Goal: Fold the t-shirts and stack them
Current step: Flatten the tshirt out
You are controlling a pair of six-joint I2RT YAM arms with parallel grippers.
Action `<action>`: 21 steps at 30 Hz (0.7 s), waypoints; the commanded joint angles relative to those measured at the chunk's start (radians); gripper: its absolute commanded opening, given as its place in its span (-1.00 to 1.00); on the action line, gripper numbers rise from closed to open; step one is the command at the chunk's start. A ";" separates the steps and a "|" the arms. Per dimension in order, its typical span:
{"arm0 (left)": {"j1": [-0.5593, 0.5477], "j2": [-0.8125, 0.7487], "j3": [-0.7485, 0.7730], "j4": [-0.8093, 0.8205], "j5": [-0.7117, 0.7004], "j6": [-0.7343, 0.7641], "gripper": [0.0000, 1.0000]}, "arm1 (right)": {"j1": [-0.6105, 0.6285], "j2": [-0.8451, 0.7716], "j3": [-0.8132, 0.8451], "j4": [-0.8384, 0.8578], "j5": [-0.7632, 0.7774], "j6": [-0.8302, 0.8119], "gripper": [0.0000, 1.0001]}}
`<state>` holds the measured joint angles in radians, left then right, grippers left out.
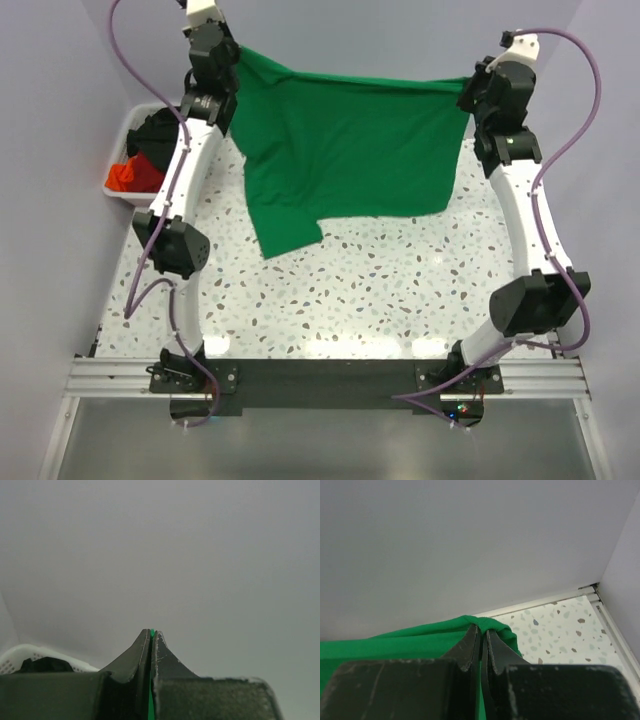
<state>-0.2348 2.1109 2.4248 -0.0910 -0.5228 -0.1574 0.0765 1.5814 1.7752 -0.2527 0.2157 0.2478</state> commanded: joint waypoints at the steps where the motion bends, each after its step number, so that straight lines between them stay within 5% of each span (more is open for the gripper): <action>1: 0.015 -0.058 0.003 0.150 0.052 0.013 -1.00 | -0.043 0.017 0.102 0.139 -0.093 0.031 -1.00; 9: -0.027 -0.437 -0.658 0.483 0.024 0.050 -1.00 | -0.047 -0.182 -0.182 0.221 -0.138 0.048 -1.00; 17: -0.067 -0.673 -0.935 0.360 0.027 -0.080 -1.00 | -0.046 -0.422 -0.521 0.101 -0.121 0.178 -1.00; 21: -0.081 -0.762 -1.218 0.258 0.009 -0.197 -1.00 | -0.046 -0.436 -0.762 0.023 -0.195 0.284 -1.00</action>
<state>-0.3058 1.3750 1.4288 0.2523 -0.4862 -0.2180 0.0368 1.1229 1.1862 -0.1307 0.0845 0.4114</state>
